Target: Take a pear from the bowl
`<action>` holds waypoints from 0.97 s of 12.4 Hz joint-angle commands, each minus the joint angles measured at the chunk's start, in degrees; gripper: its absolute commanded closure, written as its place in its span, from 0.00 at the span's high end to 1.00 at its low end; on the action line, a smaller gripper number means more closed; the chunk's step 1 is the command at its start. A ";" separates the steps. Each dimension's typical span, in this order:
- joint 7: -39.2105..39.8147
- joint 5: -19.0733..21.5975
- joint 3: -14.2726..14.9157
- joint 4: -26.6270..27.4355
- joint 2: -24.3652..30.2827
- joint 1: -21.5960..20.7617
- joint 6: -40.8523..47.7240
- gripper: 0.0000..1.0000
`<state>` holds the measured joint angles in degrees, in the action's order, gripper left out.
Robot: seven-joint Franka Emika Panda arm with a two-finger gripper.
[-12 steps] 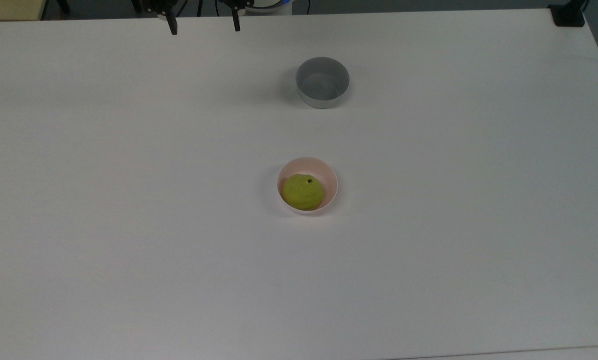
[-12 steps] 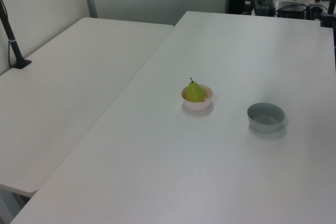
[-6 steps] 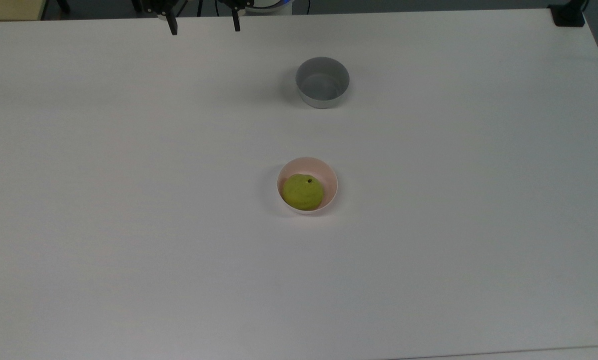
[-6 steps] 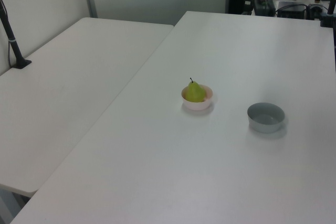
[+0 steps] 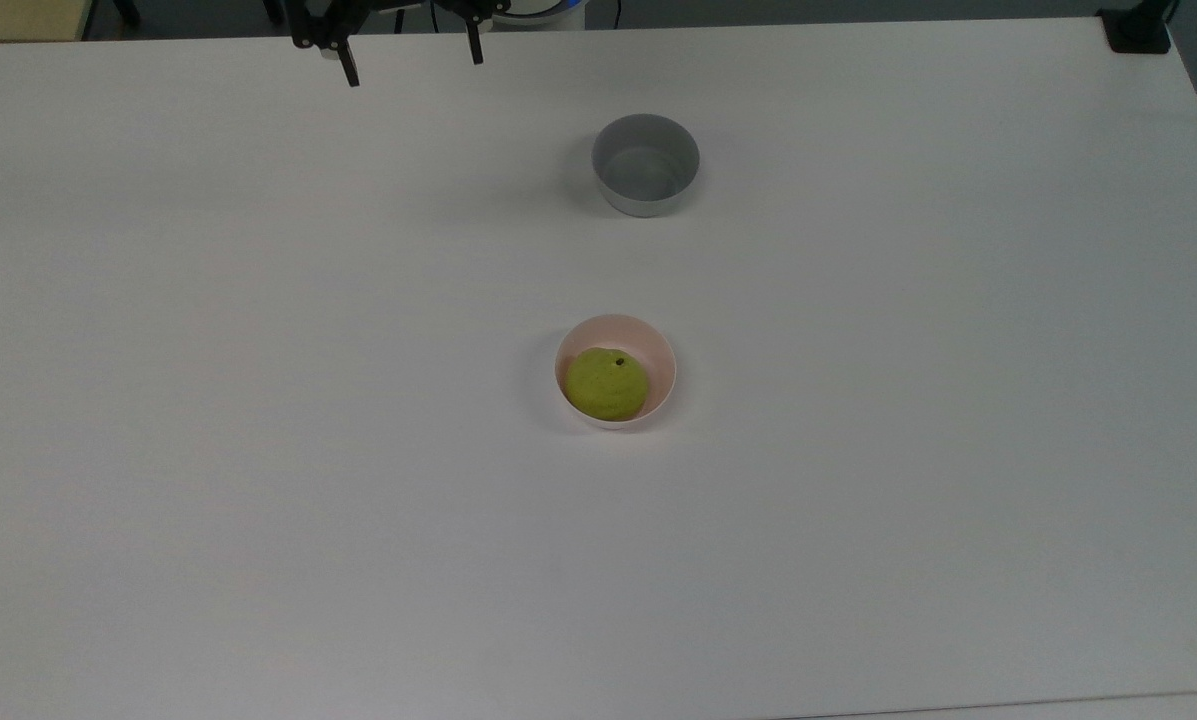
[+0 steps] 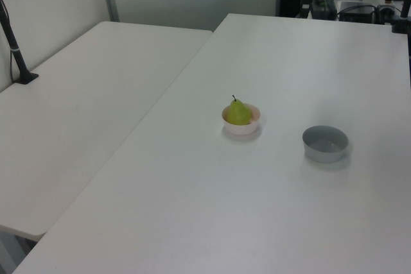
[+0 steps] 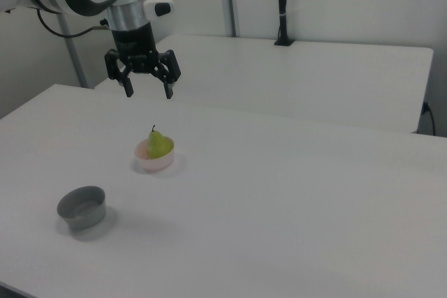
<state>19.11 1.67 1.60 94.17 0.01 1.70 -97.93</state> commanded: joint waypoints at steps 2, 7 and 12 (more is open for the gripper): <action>2.60 -0.79 -0.10 -0.38 -2.55 -2.57 -3.65 1.00; -2.56 -0.79 -0.01 -0.83 -6.68 -6.52 -9.97 1.00; -14.10 -0.88 -0.01 -0.83 -13.97 -11.01 -20.97 1.00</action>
<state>8.63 1.67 1.36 93.90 -10.66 -7.19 -115.31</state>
